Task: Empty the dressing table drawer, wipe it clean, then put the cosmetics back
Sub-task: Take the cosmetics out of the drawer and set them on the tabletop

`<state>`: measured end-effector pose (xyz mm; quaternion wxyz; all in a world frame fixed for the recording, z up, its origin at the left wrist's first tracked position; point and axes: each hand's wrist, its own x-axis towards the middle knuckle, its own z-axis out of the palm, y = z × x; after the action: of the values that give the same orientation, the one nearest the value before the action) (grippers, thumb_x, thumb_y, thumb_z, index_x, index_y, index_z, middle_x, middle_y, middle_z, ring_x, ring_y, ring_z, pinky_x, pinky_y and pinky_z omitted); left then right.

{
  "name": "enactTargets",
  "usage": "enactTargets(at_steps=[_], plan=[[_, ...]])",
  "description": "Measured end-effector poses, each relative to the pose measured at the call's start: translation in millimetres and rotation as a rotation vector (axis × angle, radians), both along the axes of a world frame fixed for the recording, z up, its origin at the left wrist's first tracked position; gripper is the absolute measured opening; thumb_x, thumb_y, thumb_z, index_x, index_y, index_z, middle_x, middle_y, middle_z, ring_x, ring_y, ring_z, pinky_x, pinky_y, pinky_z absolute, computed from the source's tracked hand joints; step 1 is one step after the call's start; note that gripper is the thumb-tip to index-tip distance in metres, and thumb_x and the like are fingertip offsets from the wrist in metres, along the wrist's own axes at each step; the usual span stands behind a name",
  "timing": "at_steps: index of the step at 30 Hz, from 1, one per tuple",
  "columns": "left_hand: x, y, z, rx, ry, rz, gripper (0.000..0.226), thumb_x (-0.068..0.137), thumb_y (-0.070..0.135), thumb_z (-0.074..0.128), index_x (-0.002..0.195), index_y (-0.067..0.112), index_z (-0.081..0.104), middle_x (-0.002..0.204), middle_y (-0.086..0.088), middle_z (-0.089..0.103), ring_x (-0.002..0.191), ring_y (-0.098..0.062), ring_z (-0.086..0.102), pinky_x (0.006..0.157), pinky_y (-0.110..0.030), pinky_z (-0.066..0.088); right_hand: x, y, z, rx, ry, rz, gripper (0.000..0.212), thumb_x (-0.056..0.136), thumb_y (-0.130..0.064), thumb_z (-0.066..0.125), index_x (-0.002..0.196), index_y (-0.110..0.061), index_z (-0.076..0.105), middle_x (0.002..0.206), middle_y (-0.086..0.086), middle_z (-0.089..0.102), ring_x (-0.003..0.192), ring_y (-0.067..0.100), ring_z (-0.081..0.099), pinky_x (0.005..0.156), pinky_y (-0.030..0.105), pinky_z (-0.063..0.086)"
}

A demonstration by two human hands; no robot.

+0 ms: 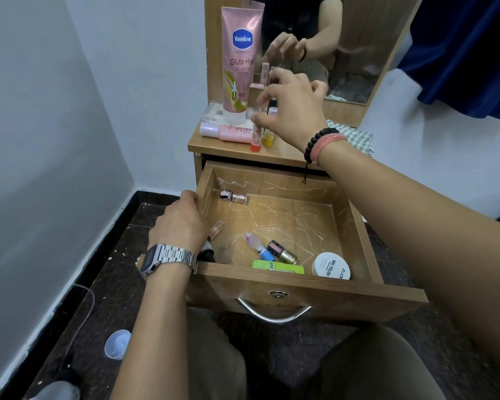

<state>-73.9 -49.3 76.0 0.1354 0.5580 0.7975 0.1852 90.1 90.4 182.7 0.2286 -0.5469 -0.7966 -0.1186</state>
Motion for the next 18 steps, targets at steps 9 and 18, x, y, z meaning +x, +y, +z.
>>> enactTargets(at_steps=[9,18], plan=[[1.2,-0.3,0.9,-0.006,0.009,0.002,0.041,0.092,0.019,0.045,0.133,0.025,0.043,0.124,-0.011,0.058,0.106,-0.037,0.056,0.072,-0.036,0.037,-23.8,-57.9,-56.1,-0.333,-0.050,0.464,0.028,0.082,-0.013,0.050,0.095,-0.024,0.071,0.097,-0.008,0.071,0.081,0.011,0.061,0.074,0.031,0.052],[1.4,-0.5,2.9,-0.014,0.004,-0.005,0.042,0.092,0.016,0.044,0.133,0.023,0.042,0.121,-0.012,0.059,0.102,-0.036,0.057,0.069,-0.036,0.037,-31.9,-64.8,-123.0,-0.612,-0.295,0.492,0.039,0.085,-0.003,0.048,0.117,-0.019,0.063,0.094,-0.001,0.063,0.087,0.023,0.058,0.075,0.036,0.051]])
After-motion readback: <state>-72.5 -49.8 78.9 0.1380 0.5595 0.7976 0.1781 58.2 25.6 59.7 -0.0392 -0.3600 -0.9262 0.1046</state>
